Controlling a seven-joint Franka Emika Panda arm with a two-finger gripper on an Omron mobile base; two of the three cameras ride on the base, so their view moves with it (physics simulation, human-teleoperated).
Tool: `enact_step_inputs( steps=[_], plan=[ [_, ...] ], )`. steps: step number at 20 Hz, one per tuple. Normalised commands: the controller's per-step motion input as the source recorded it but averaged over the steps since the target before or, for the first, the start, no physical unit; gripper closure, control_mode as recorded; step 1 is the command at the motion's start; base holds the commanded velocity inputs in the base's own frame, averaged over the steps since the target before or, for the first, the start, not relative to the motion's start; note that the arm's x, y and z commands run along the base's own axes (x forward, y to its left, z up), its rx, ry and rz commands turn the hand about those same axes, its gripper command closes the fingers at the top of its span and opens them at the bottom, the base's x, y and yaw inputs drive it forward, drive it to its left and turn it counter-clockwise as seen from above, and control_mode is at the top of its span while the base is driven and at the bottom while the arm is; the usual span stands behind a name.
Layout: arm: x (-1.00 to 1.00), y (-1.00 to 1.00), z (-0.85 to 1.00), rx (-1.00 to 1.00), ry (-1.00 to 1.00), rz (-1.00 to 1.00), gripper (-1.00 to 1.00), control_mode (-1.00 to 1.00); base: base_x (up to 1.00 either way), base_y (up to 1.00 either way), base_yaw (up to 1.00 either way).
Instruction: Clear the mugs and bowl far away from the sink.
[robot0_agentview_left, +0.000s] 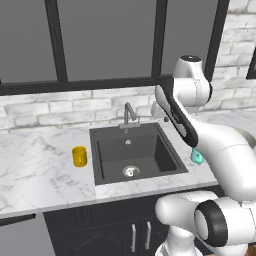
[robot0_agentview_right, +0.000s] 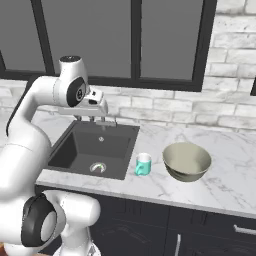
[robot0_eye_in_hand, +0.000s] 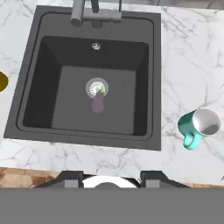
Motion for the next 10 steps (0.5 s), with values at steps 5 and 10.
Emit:
enact_step_inputs(
  steps=[5, 10],
  plan=[
    [-0.24, -0.23, -0.02, 0.0, 0.0, -0.09, -1.0, -1.0, 0.0, 0.0, 0.0],
    [-0.54, -0.94, -0.26, 0.06, 0.0, -0.28, -1.0, -1.0, 0.0, 0.0, 0.0]
  ],
)
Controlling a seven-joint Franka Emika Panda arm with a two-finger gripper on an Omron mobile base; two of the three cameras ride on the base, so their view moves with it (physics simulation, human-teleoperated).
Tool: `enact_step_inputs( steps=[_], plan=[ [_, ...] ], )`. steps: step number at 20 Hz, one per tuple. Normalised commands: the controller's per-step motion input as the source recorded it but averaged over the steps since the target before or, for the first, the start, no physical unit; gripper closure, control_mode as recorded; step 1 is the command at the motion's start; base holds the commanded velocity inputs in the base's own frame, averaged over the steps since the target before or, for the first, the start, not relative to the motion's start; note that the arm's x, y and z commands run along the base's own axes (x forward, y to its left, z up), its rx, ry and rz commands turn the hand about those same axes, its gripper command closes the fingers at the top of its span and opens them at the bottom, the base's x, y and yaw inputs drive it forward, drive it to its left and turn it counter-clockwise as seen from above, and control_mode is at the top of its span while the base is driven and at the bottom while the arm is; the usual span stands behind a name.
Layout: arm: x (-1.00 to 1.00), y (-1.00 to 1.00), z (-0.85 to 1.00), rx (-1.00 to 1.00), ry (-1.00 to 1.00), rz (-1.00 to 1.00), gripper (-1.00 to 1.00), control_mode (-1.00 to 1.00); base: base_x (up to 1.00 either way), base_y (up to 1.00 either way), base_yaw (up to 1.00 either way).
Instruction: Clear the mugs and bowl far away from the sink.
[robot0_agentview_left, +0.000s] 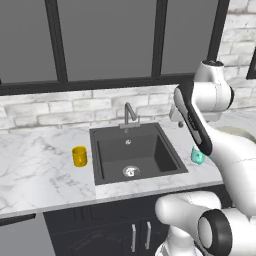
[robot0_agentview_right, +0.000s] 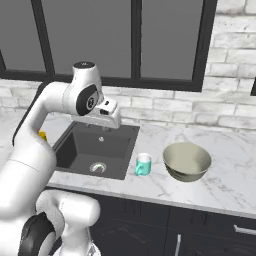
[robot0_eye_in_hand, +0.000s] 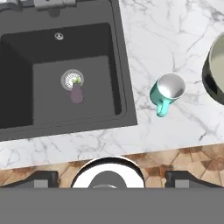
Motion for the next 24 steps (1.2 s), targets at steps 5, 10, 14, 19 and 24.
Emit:
enact_step_inputs(
  steps=[5, 10, 14, 19, 24],
  plan=[
    [-0.43, -0.9, -0.32, 0.04, 0.0, -0.25, -1.0, -1.0, 0.0, 0.0, 0.0],
    [-0.12, -0.29, -0.25, 0.0, 0.01, -0.04, -1.0, -1.0, 0.0, 0.0, 0.0],
    [0.0, 0.0, 0.0, 0.0, 0.0, 0.0, -1.0, -1.0, 0.0, 0.0, 0.0],
    [0.0, 0.0, -0.23, 0.0, 0.0, 0.0, -1.0, -1.0, 0.0, 0.0, 0.0],
    [0.0, 0.0, -0.42, -0.01, 0.01, 0.0, -1.0, -1.0, 0.0, 0.0, 0.0]
  ],
)
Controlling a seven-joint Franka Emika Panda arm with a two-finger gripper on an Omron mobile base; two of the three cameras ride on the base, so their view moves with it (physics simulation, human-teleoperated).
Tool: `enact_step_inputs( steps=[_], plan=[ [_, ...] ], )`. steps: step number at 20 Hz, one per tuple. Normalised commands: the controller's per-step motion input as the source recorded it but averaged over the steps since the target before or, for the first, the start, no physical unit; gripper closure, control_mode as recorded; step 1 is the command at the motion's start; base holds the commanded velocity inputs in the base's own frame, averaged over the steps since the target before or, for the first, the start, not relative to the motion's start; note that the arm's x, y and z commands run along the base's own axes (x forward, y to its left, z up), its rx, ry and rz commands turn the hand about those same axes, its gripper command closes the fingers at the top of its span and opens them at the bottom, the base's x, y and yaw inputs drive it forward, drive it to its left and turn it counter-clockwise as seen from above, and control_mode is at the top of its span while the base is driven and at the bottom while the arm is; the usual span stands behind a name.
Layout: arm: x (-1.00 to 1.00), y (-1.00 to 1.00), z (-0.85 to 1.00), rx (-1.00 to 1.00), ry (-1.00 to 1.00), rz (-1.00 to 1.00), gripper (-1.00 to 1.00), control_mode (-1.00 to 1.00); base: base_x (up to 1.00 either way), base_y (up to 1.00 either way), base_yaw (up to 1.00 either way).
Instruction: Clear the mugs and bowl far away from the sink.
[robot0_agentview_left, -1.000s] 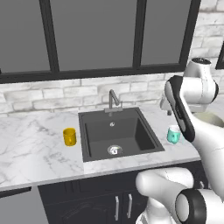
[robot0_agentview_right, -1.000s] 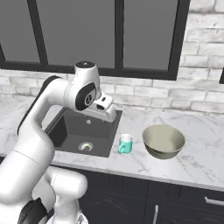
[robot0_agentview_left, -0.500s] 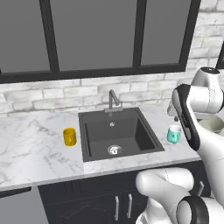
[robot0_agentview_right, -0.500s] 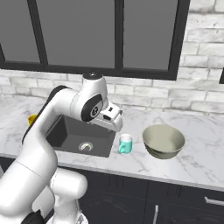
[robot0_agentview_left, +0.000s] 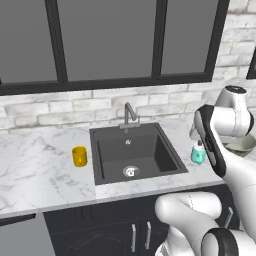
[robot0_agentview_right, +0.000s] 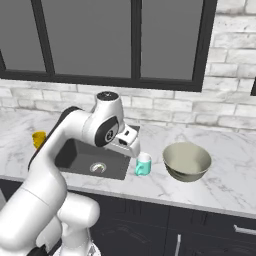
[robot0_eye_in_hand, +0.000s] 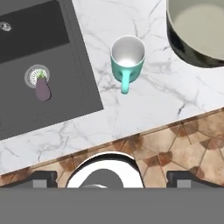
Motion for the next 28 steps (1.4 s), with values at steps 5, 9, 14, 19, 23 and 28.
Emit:
enact_step_inputs(
  steps=[5, 9, 14, 19, 23, 28],
  plan=[
    [0.0, -0.06, -0.34, 0.0, 0.01, 0.0, -1.0, -1.0, 0.0, 0.0, 0.0],
    [0.01, -0.2, -0.28, 0.0, 0.0, -0.03, -1.0, -1.0, 0.0, 0.0, 0.0],
    [0.15, -0.22, -0.23, 0.0, 0.0, -0.02, -1.0, -1.0, 0.0, 0.0, 0.0],
    [0.36, -0.08, -0.22, -0.01, 0.01, 0.0, -1.0, -1.0, 0.0, 0.0, 0.0],
    [0.28, -0.07, -0.32, -0.04, 0.0, 0.01, -1.0, -1.0, 0.0, 0.0, 0.0],
    [0.19, -0.17, -0.37, -0.02, 0.0, 0.02, -1.0, -1.0, 0.0, 0.0, 0.0]
  ],
)
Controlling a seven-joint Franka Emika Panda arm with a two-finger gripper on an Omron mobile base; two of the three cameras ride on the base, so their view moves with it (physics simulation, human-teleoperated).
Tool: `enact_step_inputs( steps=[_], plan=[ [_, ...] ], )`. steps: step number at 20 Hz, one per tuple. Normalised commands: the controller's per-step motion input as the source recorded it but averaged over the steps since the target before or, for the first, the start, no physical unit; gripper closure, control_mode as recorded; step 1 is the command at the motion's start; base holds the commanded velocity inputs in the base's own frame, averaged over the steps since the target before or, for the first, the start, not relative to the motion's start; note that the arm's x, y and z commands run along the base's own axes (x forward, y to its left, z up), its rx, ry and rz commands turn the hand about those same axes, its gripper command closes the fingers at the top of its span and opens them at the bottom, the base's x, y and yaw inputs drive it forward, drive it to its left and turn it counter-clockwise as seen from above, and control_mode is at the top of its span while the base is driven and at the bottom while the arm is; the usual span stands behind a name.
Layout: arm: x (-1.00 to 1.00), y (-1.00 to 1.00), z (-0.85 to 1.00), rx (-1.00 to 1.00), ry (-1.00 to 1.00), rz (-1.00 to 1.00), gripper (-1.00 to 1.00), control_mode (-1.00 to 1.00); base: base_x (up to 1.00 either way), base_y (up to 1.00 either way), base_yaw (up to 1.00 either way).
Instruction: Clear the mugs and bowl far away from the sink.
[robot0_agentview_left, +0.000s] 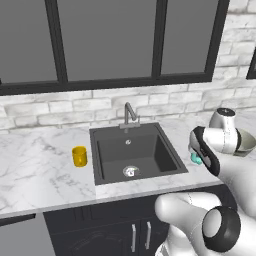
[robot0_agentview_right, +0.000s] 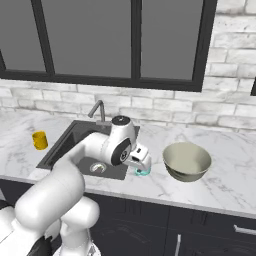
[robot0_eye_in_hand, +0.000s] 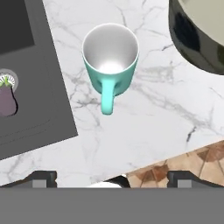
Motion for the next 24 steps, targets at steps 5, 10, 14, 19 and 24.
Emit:
enact_step_inputs(
  steps=[5, 10, 14, 19, 24],
  plan=[
    [0.2, -0.08, -0.27, -0.01, 0.01, 0.01, -1.0, -1.0, 0.0, 0.0, 0.0],
    [0.23, 0.0, -0.2, 0.0, 0.01, 0.0, -1.0, -1.0, 0.0, 0.0, 0.0],
    [0.15, -0.05, -0.23, 0.0, 0.0, 0.0, -1.0, -1.0, 0.0, 0.0, 0.0],
    [0.15, -0.15, -0.18, 0.0, 0.0, 0.0, -1.0, -1.0, 0.0, 0.0, 0.0],
    [0.17, -0.16, -0.06, 0.0, 0.0, 0.0, -1.0, -1.0, 0.0, 0.0, 0.0]
  ],
)
